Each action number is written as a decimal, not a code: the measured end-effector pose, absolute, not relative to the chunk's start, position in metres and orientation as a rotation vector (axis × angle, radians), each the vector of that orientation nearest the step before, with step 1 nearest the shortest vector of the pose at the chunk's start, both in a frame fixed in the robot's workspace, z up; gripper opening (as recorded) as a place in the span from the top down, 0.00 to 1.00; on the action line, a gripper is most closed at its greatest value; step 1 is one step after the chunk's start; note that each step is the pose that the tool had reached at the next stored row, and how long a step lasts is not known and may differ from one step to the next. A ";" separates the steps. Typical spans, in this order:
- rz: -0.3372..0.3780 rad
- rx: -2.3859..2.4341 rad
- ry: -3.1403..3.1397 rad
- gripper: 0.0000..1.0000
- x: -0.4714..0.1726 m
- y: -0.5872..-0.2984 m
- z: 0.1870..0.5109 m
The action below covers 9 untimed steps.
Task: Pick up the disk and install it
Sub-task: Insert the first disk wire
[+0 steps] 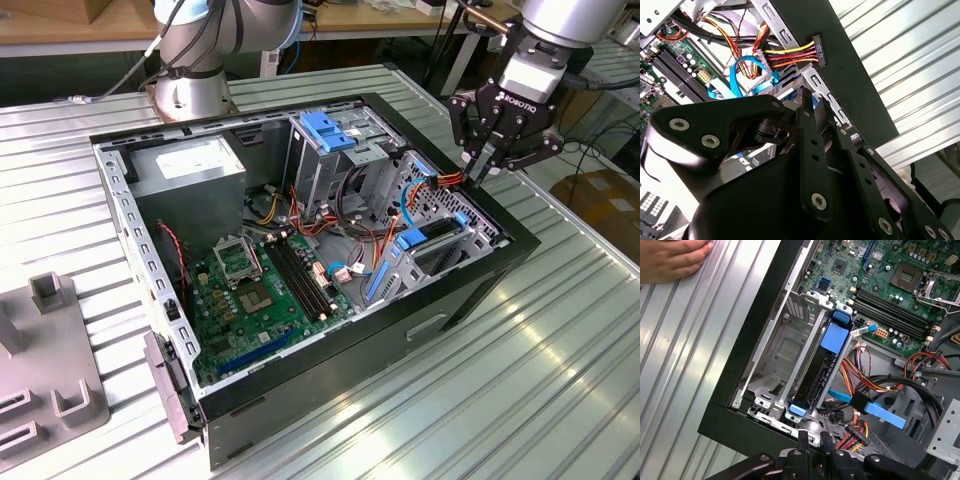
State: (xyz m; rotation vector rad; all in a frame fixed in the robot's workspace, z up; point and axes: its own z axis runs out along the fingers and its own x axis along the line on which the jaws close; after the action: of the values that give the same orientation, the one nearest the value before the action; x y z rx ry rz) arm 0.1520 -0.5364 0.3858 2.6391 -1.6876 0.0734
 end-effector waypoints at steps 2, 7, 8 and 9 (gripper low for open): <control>0.073 2.639 -1.688 0.76 0.152 -0.536 0.386; 0.073 2.639 -1.688 0.76 0.152 -0.536 0.386; 0.073 2.639 -1.688 0.76 0.152 -0.536 0.386; 0.073 2.639 -1.688 0.76 0.152 -0.536 0.386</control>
State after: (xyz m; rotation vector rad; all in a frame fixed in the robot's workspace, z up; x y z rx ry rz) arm 0.1520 -0.5362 0.3858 2.6391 -1.6875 0.0735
